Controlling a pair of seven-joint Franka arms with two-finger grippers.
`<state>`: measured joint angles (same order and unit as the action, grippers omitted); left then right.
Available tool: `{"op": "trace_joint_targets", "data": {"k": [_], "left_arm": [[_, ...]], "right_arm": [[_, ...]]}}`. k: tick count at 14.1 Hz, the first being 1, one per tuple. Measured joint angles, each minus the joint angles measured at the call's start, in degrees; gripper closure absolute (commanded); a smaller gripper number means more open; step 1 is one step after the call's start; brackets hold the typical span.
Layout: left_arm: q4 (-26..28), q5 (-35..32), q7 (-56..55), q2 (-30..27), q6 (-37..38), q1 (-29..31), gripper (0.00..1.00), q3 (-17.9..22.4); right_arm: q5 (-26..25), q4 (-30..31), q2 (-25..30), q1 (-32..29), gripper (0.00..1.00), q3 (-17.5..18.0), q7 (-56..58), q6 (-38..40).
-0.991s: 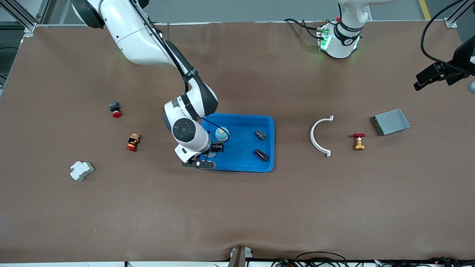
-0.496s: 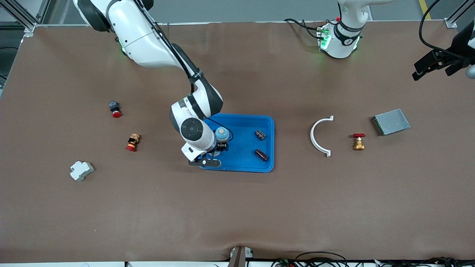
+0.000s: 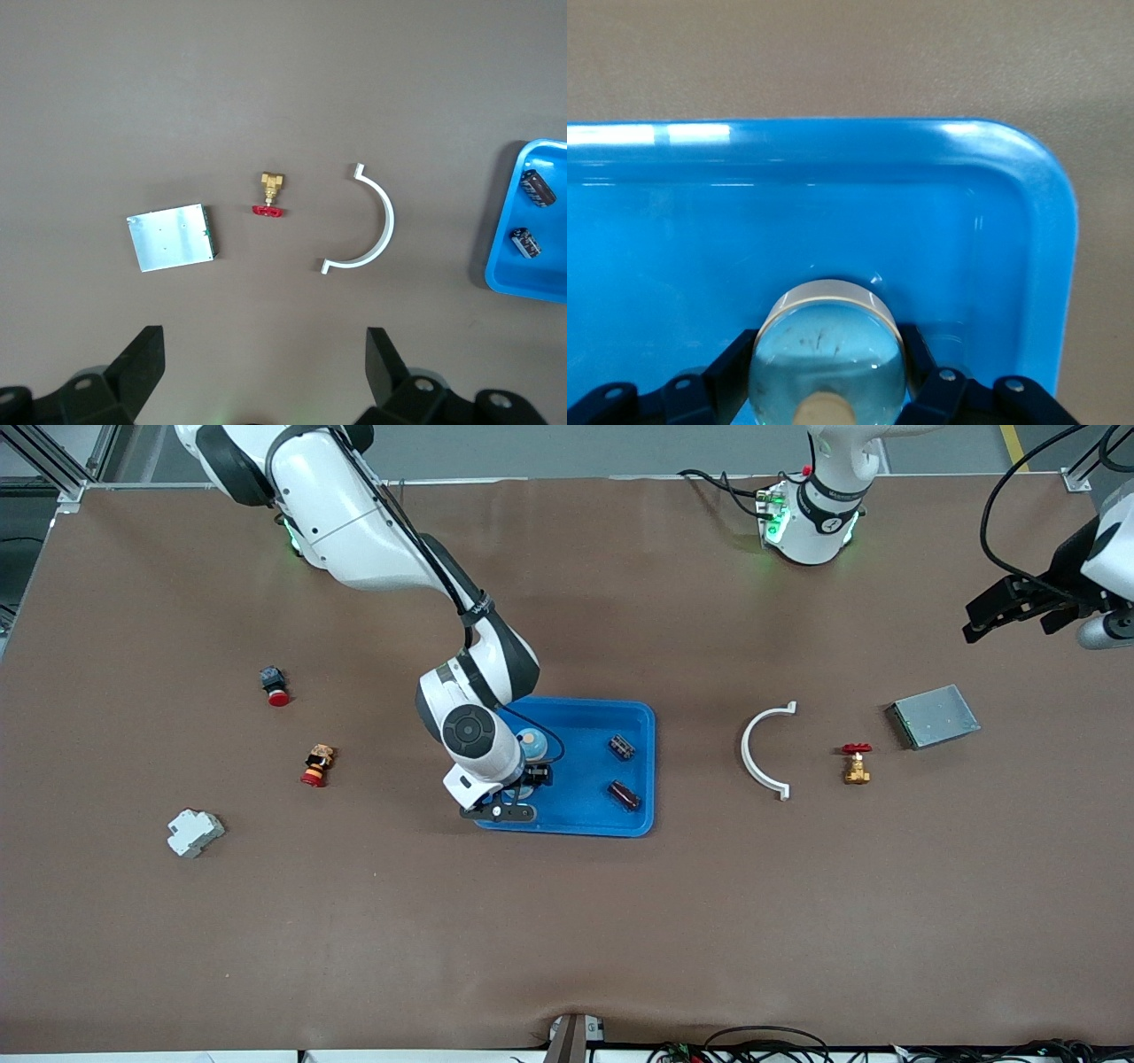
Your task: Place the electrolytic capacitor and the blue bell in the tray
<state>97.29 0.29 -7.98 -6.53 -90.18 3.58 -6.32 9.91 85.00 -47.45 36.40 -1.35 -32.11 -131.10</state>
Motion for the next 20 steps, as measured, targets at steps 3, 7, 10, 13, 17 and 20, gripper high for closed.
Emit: {"op": "trace_joint_targets", "data": {"k": [3, 7, 10, 13, 17, 20], "left_arm": [[0.00, 0.00, 0.88, 0.32, -0.03, 0.00, 0.00, -0.22], [0.00, 0.00, 1.60, 0.35, -0.03, -0.01, 0.00, -0.55], [0.09, 0.00, 1.65, 0.35, -0.01, -0.01, 0.00, -0.97], [1.02, 0.00, 1.72, -0.11, -0.85, -0.01, 0.00, -1.09], [2.39, 0.00, 1.72, -0.87, -2.40, -0.01, 0.00, -1.40], [3.13, 0.00, 1.72, -0.84, -3.28, -0.01, 0.00, -1.40]], "right_arm": [[0.00, -0.04, -0.01, 0.08, 0.05, 0.00, 0.00, -0.01], [0.00, -0.40, -0.01, 0.12, 0.00, 0.00, 0.00, -0.18], [0.00, -1.44, 0.66, 0.12, 0.00, -0.15, 0.02, 0.35], [-0.01, -2.38, 4.62, 0.02, 0.00, -0.81, 0.04, 7.72], [-0.02, -1.55, 15.15, -0.91, 0.00, -1.32, 0.40, 20.34], [-0.03, 3.62, 25.74, -3.00, 0.00, -1.48, 2.76, 27.82]]}}
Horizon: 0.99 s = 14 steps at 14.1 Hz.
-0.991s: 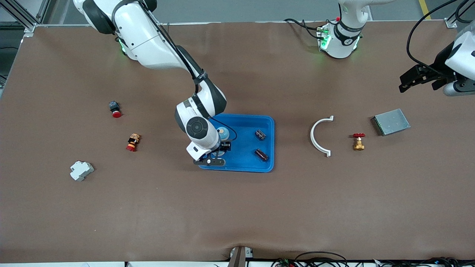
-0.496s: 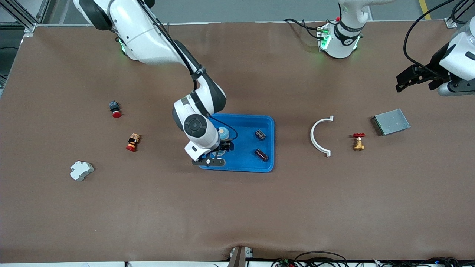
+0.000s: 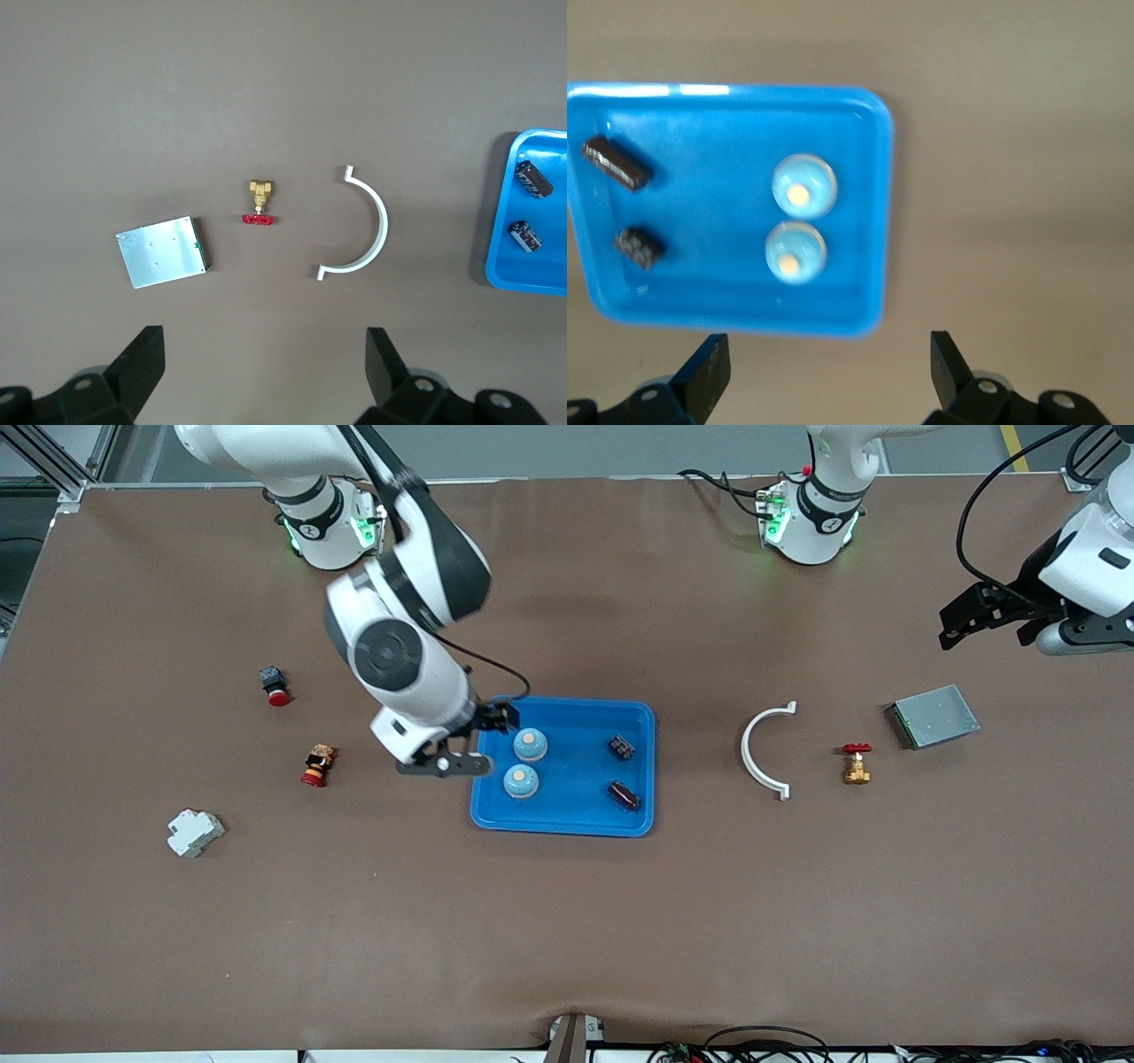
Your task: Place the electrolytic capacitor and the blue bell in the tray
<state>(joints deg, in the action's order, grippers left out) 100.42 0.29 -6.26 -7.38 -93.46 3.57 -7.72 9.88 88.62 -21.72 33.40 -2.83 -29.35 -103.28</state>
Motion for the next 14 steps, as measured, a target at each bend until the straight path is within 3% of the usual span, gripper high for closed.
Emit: {"op": "trace_joint_targets", "data": {"k": [3, 7, 10, 14], "left_arm": [[0.12, 0.00, 0.00, -0.04, -0.18, 0.00, 0.00, -0.22], [0.13, 0.00, 0.00, -0.18, -0.18, -0.01, 0.00, -0.63], [0.13, 0.00, 0.00, -0.31, -0.17, 0.00, 0.00, -0.71], [0.14, 0.00, 0.00, -0.37, -0.17, 0.02, 0.00, -0.74]], "right_arm": [[-0.01, 4.52, 9.23, -2.30, 0.00, -0.03, 1.43, 7.39], [-0.04, 9.49, 16.46, -7.40, 0.00, -0.13, 6.59, 11.24], [-0.12, 11.01, 18.29, -13.45, 0.00, 0.11, 9.26, 12.74], [-0.14, 11.07, 18.35, -29.15, 0.00, 2.97, 20.14, 14.25]]}}
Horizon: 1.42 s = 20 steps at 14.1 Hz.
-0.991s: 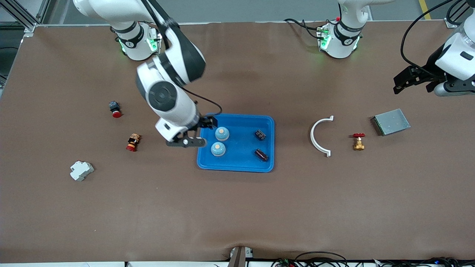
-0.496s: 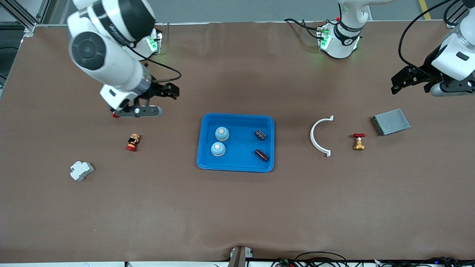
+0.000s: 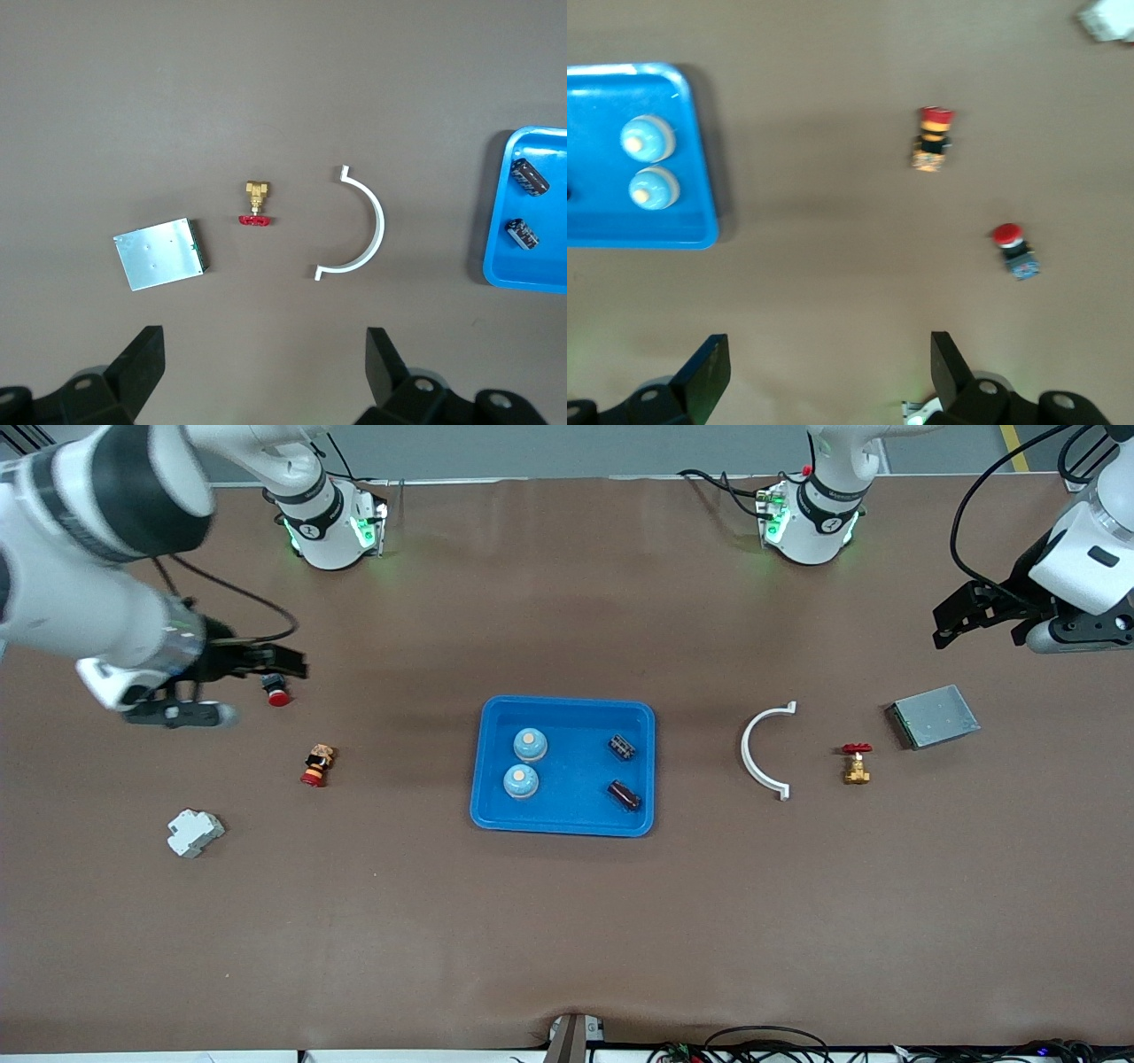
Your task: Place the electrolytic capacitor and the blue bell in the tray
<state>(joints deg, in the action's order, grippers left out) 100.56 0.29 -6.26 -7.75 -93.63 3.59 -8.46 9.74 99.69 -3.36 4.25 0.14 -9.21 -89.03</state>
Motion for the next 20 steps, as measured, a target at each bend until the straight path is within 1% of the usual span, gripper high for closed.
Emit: {"op": "trace_joint_targets", "data": {"k": [2, 4, 6, 8, 10, 14, 20], "left_arm": [[-0.01, 0.00, 0.00, -0.27, 0.09, 0.00, 0.00, -0.02], [-0.01, 0.00, 0.00, -0.69, 0.35, 0.00, 0.00, -0.05], [-0.01, 0.00, 0.00, -1.01, 0.89, 0.00, 0.00, -0.18], [0.01, 0.00, 0.00, -1.05, 1.46, -0.01, 0.00, -0.49], [0.04, 0.00, 0.00, -1.08, 1.57, -0.01, 0.00, -0.81], [0.16, 0.00, 0.00, -1.99, 2.34, -0.01, 0.00, -0.88], [0.49, 0.00, 0.00, -3.00, 2.85, -0.01, 0.00, -0.89]], "right_arm": [[-1.20, -0.79, 0.04, -5.34, 0.00, 0.13, 1.44, 0.18], [-4.70, -2.03, 0.06, -7.95, 0.00, 0.15, 1.85, 0.01], [-6.56, -4.23, 0.07, -8.23, 0.00, 0.30, 2.55, -0.16], [-7.15, -6.63, 0.18, -8.22, 0.00, 0.76, 6.03, -0.15], [-7.59, -7.90, 0.37, -8.32, 0.00, 0.20, 7.60, -0.14], [-7.59, -8.07, 1.61, -7.89, 0.00, -3.69, 9.05, 0.59], [-7.59, -7.95, 2.30, -6.90, 0.00, -4.12, 9.07, 0.63]]}}
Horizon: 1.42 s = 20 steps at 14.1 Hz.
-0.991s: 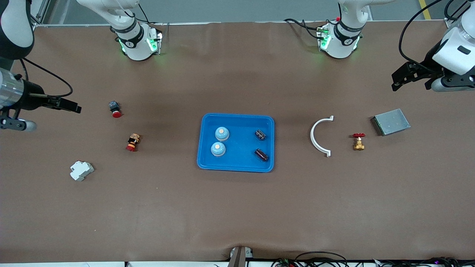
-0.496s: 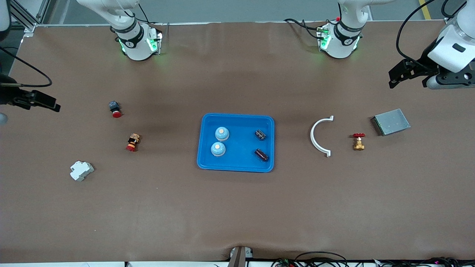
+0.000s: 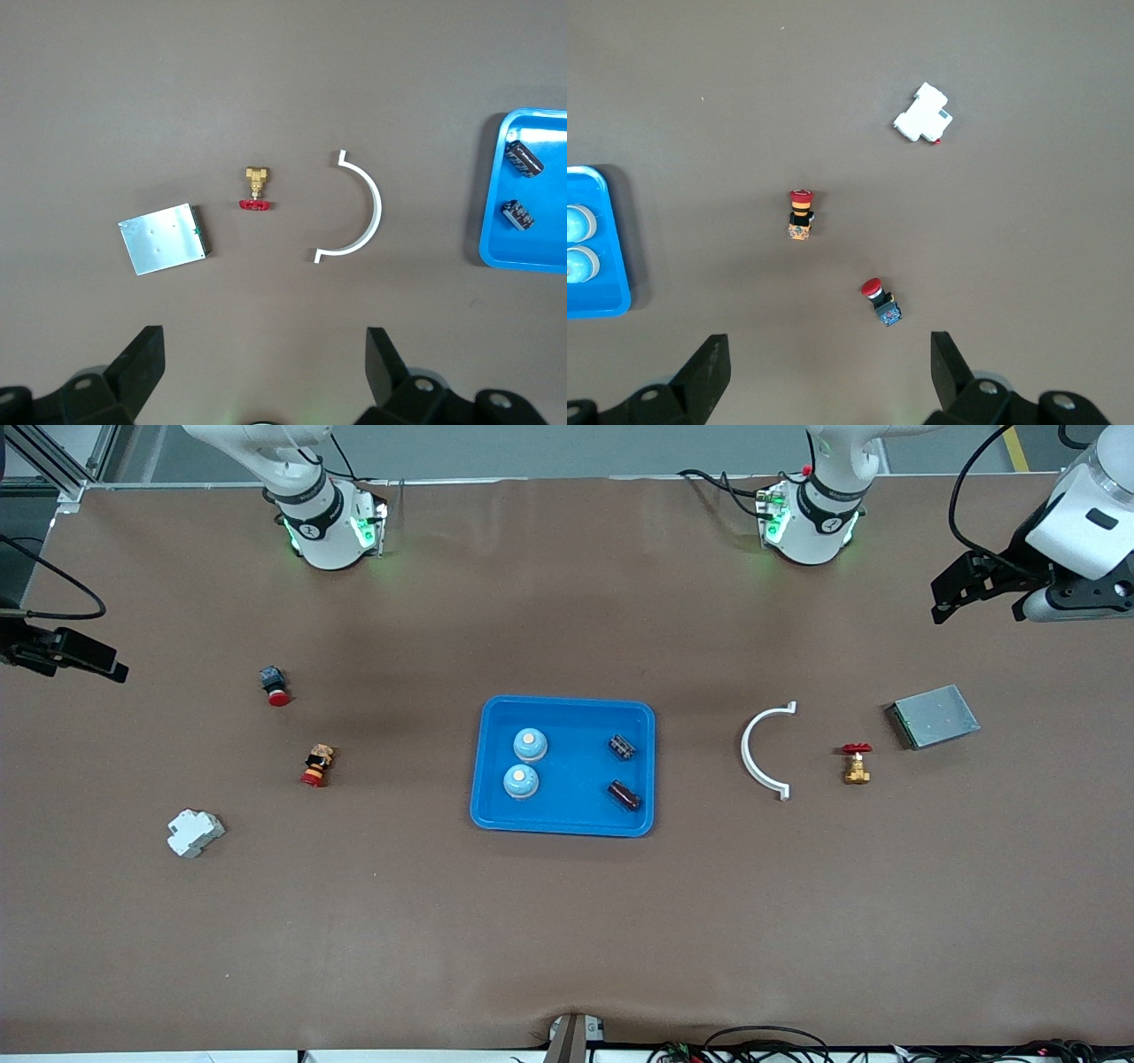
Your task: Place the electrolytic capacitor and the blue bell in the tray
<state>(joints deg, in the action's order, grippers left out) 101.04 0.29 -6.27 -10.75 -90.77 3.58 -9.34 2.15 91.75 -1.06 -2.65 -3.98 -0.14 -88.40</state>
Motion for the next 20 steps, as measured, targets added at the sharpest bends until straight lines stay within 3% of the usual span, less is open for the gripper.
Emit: {"op": "trace_joint_targets", "data": {"k": [20], "left_arm": [[-1.65, 1.88, 0.00, 0.22, -0.51, 0.13, 0.00, -0.10]], "right_arm": [[0.00, -0.37, 0.50, 0.29, 0.00, -0.24, 0.00, 2.20]]}}
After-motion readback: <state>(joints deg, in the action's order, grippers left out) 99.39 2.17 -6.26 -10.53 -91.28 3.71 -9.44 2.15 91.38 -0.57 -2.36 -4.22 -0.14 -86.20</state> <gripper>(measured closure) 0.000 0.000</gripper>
